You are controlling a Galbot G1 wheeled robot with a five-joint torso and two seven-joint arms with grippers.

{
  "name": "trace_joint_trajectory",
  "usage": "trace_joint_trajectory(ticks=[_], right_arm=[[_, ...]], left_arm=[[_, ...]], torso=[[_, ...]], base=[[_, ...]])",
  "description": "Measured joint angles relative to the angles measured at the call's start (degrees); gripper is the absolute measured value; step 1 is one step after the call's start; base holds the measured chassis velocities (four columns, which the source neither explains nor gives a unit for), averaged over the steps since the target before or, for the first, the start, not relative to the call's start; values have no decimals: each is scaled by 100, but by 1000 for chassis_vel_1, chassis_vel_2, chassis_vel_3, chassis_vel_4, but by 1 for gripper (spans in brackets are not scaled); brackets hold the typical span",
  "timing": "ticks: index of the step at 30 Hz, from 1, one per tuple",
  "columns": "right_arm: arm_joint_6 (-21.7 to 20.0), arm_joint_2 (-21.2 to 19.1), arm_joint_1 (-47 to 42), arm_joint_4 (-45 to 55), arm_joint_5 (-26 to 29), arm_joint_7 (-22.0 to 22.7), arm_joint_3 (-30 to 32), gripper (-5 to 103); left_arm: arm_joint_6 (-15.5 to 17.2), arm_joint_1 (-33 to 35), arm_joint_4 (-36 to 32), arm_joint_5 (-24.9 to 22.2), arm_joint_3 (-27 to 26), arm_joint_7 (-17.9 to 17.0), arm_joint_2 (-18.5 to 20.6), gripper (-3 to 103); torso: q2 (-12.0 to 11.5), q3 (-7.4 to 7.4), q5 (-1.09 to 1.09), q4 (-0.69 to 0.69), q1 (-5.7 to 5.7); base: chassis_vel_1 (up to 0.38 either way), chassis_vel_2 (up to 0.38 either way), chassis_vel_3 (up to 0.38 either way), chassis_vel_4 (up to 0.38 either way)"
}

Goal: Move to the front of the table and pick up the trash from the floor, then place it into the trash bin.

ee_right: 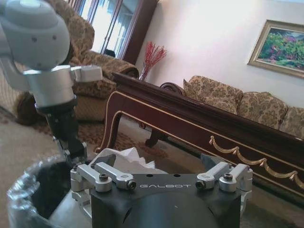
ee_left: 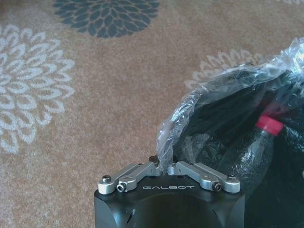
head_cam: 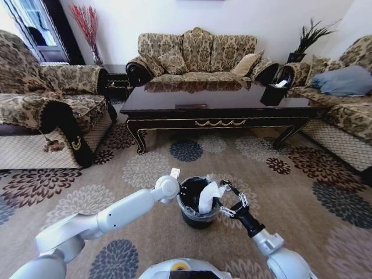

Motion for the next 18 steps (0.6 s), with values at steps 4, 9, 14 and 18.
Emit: trace_joint_trajectory(ticks=[4,9,14,18], right_arm=[[30,-4,87,-144,-1549,476,148,100],[40,-7,191,-321,-2865,924,310,100],[484,-17,176,-363,-3236,721,473,100],[726,-34,68,-273,-3423,582,591,100]], left_arm=[[2,41,-38,57,91,0,-24,2],[4,24,-106,82,175,-1,-36,2],[3,20,-113,83,141,-2,-22,2],[5,67,-79,103,80,-3,5,2]], torso=[[0,0,0,0,0],[0,0,1,0,0],[0,0,0,0,0],[0,0,0,-1,0]], base=[[0,0,0,0],[0,0,0,0],[0,0,0,0],[0,0,0,0]])
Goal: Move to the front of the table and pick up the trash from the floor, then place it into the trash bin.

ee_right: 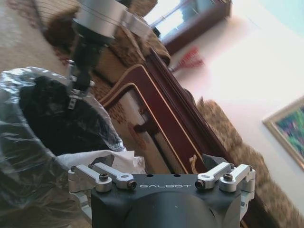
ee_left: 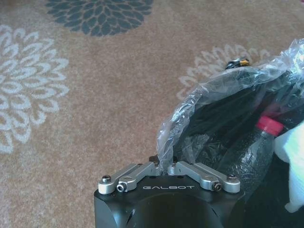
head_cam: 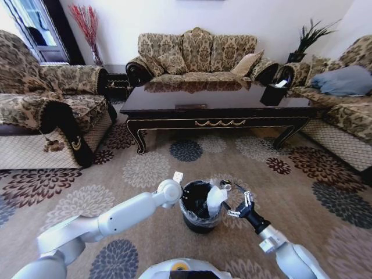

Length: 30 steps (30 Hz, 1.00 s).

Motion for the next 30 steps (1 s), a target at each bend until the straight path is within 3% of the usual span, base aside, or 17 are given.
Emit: trace_joint_trajectory(ticks=[2,7,10,14,16,19,21,22,23,25,26,28,29,30], right_arm=[[453,10,34,52,-479,-253,198,100],[597,56,40,216,-840,-255,384,100],[1139,88,43,513,-1359,-639,673,100],[1187,156,-60,755,-1533,-486,609,100],[1438,267,94,835,-2266,-549,739,100],[1576,283,218,770,-2636,-496,790,100],[1562,233,201,730,-2335,-622,779,100],[1499,180,139,713,-1928,-791,730,100],[1307,85,-38,667,-1059,-1077,582,100],[1221,94,-148,658,-554,-1498,544,100],[1221,94,-148,658,-554,-1498,544,100],[1086,58,-396,790,286,-1996,449,100],[822,99,-505,930,-13,-1539,404,100],[754,162,-517,1023,-199,-1478,440,100]], left_arm=[[1,34,23,28,-15,0,5,2],[1,101,54,56,-64,0,-3,2],[2,141,98,85,-116,0,-2,2],[1,190,115,134,-138,-4,-15,2],[1,235,79,146,-133,-5,-26,2],[1,265,46,160,-127,-10,-26,2],[2,283,29,169,-124,-17,-26,2],[1,290,17,171,-118,-19,-28,2],[2,293,-1,171,-99,-19,-33,2],[4,290,-9,170,-75,-19,-61,2],[4,290,-9,170,-75,-19,-61,2],[8,285,-14,169,-63,-14,-84,2],[10,270,-3,179,-35,-10,-93,2],[11,258,16,197,-11,-2,-109,2]], torso=[[0,0,0,1,0],[0,0,0,1,0],[0,0,-1,1,0],[0,0,0,2,0],[0,0,-2,0,0],[0,0,1,2,0],[0,0,1,2,0],[0,0,0,3,0],[0,0,-1,2,0],[0,0,0,0,0],[0,0,0,0,0],[0,0,1,2,0],[0,0,0,-1,0],[0,0,-2,-1,0]], base=[[0,0,0,0],[0,0,0,0],[0,0,0,0],[0,0,0,0],[0,0,0,0],[0,0,0,0],[0,0,0,0],[0,0,0,0],[0,0,0,0],[0,0,0,0],[0,0,0,0],[0,0,0,0],[0,0,0,0],[0,0,0,0]])
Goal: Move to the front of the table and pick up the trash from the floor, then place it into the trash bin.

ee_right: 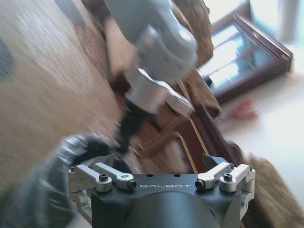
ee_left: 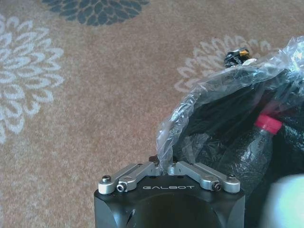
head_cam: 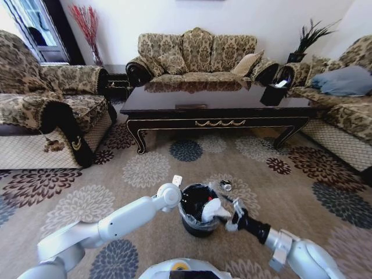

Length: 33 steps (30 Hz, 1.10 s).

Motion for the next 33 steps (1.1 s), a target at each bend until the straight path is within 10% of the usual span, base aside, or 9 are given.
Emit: trace_joint_trajectory(ticks=[7,14,33], right_arm=[[-732,-119,-194,132,1661,111,-78,100],[-1241,-217,207,-483,3143,1346,-85,100],[-1245,-31,1691,-3033,3836,1462,-601,100]], left_arm=[[11,42,42,59,13,53,-60,2],[16,270,-91,136,-314,123,171,2],[96,952,-453,157,-1492,326,965,2]], torso=[[0,0,0,1,0],[0,0,1,2,0],[0,0,2,3,0]], base=[[0,0,0,0],[0,0,0,0],[0,0,0,0]])
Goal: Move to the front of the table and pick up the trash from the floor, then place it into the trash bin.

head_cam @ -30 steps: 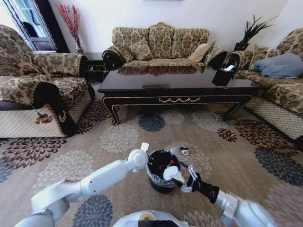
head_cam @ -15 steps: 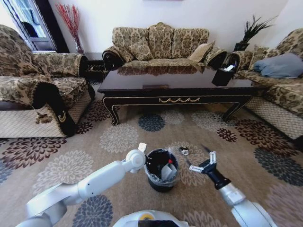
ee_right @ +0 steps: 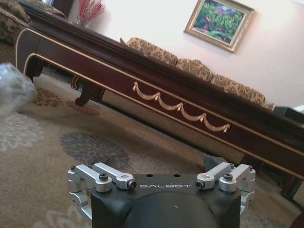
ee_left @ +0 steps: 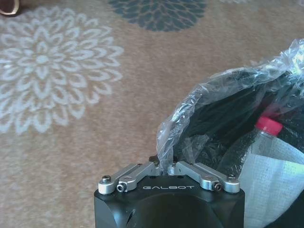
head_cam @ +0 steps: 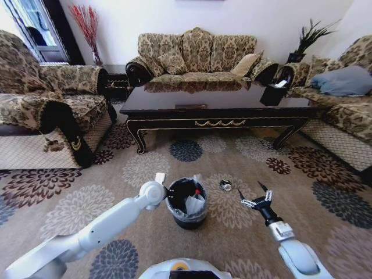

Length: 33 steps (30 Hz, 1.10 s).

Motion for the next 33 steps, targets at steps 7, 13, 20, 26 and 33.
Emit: trace_joint_trajectory(ticks=[7,13,20,26,33], right_arm=[[120,79,299,-621,-4,-50,-160,100],[295,108,502,-1042,-103,45,-235,100],[467,118,929,-1864,23,40,-432,100],[210,72,1283,-2567,419,-456,-768,100],[428,-40,1816,-3482,289,-995,-1072,100]], left_arm=[[24,313,-87,38,-444,121,317,2],[33,560,-107,82,-853,202,448,2],[44,930,-183,151,-1388,307,631,2],[52,1333,-292,316,-1697,434,771,2],[53,1630,-404,412,-1876,485,868,2]], torso=[[0,0,0,-1,0],[0,1,-1,-1,0],[0,3,-3,0,4],[0,-2,0,-1,-1],[0,0,-1,-1,0]], base=[[-83,78,86,-78],[-199,198,208,-231],[-123,124,86,-116],[34,-32,-17,28],[0,0,0,0]])
